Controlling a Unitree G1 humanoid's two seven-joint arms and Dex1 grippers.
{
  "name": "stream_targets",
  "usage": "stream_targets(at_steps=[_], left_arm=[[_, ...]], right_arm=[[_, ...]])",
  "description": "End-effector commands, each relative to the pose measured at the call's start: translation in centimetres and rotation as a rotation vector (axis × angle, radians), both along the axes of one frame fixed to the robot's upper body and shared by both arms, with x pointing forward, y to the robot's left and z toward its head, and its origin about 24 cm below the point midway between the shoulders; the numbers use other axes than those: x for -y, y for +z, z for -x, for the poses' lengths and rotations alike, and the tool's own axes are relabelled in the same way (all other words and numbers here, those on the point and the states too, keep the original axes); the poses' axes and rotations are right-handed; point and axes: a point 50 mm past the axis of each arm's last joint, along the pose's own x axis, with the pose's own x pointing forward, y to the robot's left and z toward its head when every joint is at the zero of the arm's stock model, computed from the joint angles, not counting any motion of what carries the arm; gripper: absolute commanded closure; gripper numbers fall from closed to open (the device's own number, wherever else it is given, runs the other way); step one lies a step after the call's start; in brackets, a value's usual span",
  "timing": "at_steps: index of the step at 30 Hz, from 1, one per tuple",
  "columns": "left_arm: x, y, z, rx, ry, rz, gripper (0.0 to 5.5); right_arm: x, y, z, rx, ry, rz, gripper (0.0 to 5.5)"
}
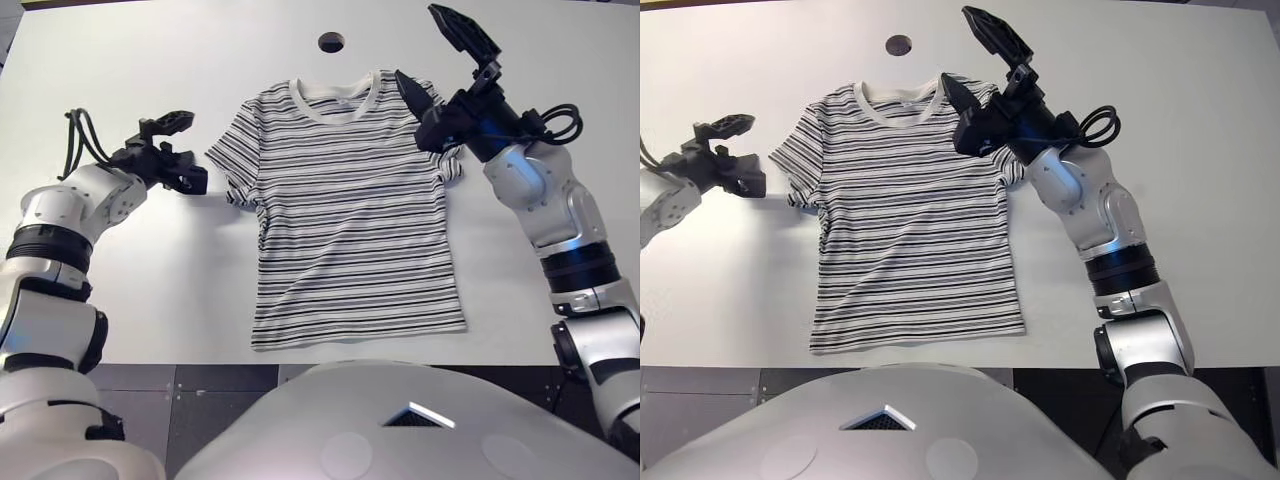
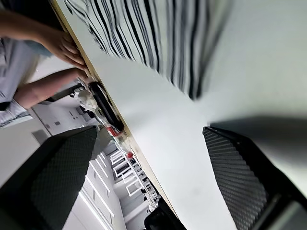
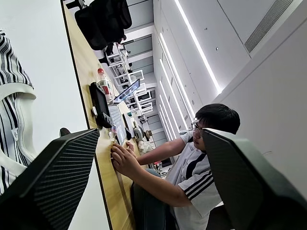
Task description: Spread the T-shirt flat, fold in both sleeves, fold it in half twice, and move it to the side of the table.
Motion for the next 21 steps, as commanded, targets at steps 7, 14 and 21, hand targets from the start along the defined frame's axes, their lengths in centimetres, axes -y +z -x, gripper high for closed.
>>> stream_targets(at_steps=[7, 14, 21], left_arm=[[2.0, -3.3, 2.1, -0.159, -0.123, 0.018, 1.40], [2.7, -3.7, 2.3, -0.181, -0.142, 0.030, 1.40], [2.7, -4.3, 1.7, -0.167, -0.094, 0.027, 2.00]], right_arm=[[0.1, 0.1, -0.3, -0.007, -0.012, -0.009, 1.55], [0.1, 0.1, -0.4, -0.013, -0.017, -0.019, 1.55], [0.4, -0.2, -0.4, -0.019, -0.026, -0.021, 1.55]])
